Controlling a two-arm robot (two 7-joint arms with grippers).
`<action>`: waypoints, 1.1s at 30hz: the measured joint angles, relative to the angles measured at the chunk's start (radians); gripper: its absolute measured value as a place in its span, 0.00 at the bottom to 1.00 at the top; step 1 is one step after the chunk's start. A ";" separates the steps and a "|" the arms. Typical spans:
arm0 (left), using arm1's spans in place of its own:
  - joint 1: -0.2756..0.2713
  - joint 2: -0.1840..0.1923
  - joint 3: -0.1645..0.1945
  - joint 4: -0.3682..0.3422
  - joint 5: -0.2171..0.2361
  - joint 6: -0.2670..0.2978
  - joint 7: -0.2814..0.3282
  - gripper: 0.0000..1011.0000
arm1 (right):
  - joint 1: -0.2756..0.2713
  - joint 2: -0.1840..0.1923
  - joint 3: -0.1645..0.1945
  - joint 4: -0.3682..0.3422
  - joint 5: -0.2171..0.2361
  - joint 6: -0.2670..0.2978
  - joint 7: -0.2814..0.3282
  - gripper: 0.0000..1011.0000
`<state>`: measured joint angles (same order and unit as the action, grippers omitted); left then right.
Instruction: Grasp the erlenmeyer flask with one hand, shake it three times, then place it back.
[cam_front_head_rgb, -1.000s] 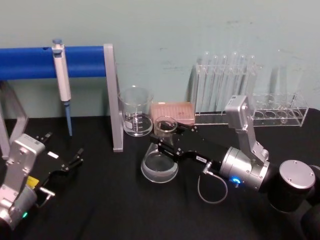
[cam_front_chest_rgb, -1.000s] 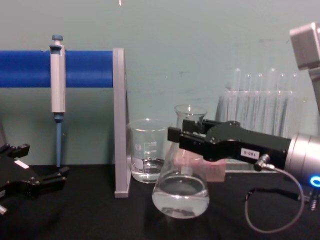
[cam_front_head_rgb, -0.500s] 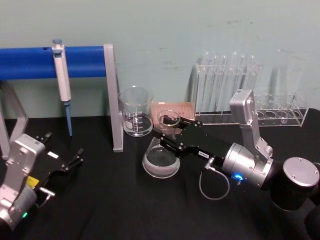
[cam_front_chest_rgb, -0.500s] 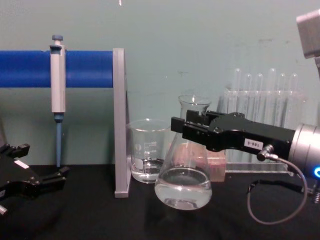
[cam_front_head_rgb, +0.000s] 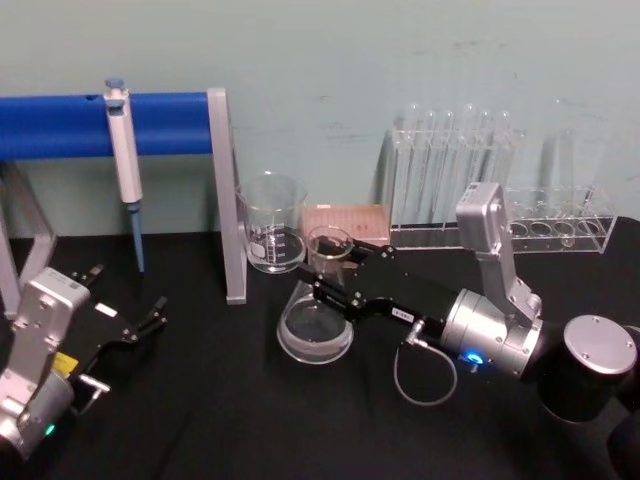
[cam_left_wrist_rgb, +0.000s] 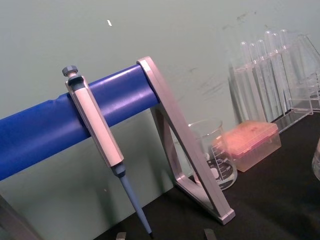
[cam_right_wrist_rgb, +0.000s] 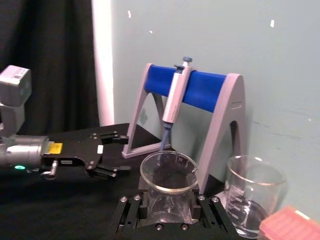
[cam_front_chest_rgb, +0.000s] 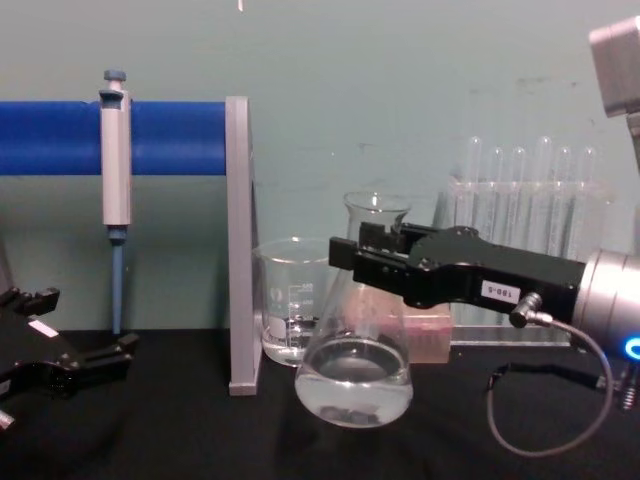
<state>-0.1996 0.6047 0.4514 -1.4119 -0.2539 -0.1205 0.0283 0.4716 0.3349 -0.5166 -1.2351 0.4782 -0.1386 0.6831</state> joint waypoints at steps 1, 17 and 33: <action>0.000 0.000 0.000 0.000 0.000 0.000 0.000 0.99 | 0.000 0.001 -0.002 -0.002 0.001 0.000 0.003 0.45; 0.000 0.000 0.000 0.000 0.000 0.000 0.000 0.99 | -0.005 0.010 -0.034 -0.022 0.017 -0.005 0.032 0.45; 0.000 0.000 0.000 0.000 0.000 0.000 0.000 0.99 | -0.055 -0.011 0.032 -0.047 -0.015 -0.016 -0.139 0.45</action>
<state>-0.1995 0.6047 0.4514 -1.4119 -0.2539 -0.1205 0.0283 0.4164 0.3237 -0.4843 -1.2824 0.4631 -0.1546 0.5442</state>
